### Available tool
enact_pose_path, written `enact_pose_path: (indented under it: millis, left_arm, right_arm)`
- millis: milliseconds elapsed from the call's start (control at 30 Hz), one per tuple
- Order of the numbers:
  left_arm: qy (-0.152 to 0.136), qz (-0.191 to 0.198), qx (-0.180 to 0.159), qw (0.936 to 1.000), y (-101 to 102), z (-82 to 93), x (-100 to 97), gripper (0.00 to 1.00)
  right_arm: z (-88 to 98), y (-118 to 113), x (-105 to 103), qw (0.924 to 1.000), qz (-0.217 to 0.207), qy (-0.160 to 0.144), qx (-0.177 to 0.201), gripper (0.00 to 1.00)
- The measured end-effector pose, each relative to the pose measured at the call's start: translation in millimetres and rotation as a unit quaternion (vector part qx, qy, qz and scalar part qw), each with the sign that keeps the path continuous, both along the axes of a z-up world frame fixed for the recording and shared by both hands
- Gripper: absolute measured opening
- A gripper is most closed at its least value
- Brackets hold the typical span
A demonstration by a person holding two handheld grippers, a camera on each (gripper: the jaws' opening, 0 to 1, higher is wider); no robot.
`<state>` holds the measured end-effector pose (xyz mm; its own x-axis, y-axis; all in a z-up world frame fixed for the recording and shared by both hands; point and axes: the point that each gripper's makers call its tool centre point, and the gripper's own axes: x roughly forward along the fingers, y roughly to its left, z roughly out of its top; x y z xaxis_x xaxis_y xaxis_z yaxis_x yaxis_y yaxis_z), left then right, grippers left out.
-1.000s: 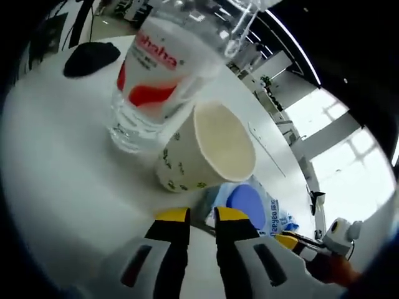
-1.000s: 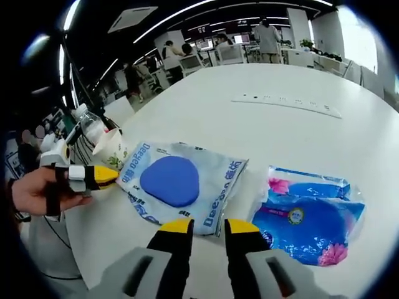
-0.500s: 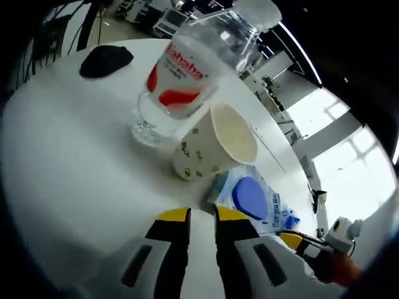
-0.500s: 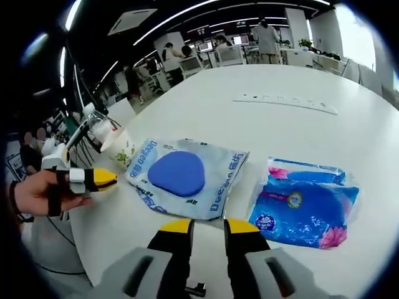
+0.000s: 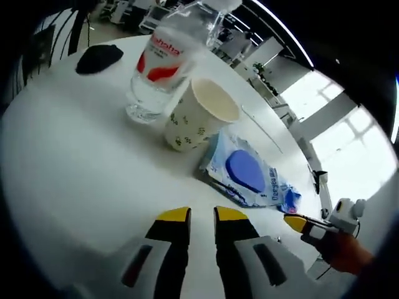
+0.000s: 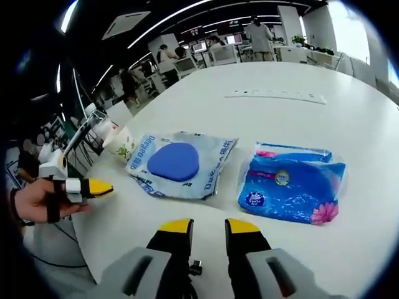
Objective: Arrange the tabletop items into an orderly group along one side of the table until the central work area is clear of visible clutter.
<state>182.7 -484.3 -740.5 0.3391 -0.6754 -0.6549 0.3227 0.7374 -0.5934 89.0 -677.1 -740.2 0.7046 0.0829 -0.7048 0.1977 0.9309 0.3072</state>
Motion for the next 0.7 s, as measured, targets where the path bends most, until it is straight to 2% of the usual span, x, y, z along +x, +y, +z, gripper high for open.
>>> enact_pose_path:
  millis: [67, 200, 333, 400, 467, 533, 700]
  left_arm:
    - [0.001, -0.007, 0.000, 1.0000, 0, -0.9, 1.0, 0.12]
    - [-0.003, -0.027, 0.003, 0.9996, -4, 3.6, -20.2, 0.12]
    - [-0.009, -0.055, 0.007, 0.9984, -7, 3.7, -24.6, 0.12]
    - [-0.009, -0.067, 0.007, 0.9977, -9, 5.7, -36.0, 0.12]
    - [-0.010, -0.081, 0.010, 0.9966, -12, 4.4, -36.9, 0.11]
    - [-0.010, -0.095, 0.009, 0.9954, -15, 6.7, -49.9, 0.12]
    - [-0.010, -0.119, 0.007, 0.9928, -24, 8.0, -63.3, 0.12]
  right_arm:
    - [1.9, 2, -5, 1.0000, -0.001, 0.000, 0.000, 0.19]
    - [0.6, 4, -12, 1.0000, 0.000, 0.001, -0.002, 0.19]
    - [0.0, 6, -19, 1.0000, -0.003, 0.001, 0.000, 0.18]
    - [0.5, 10, -24, 1.0000, -0.004, 0.001, 0.001, 0.18]
    - [-0.7, 14, -28, 1.0000, -0.002, 0.003, 0.001, 0.18]
    - [-1.1, 14, -31, 1.0000, -0.003, 0.002, 0.003, 0.19]
    - [-2.3, 18, -44, 1.0000, -0.004, 0.003, 0.003, 0.18]
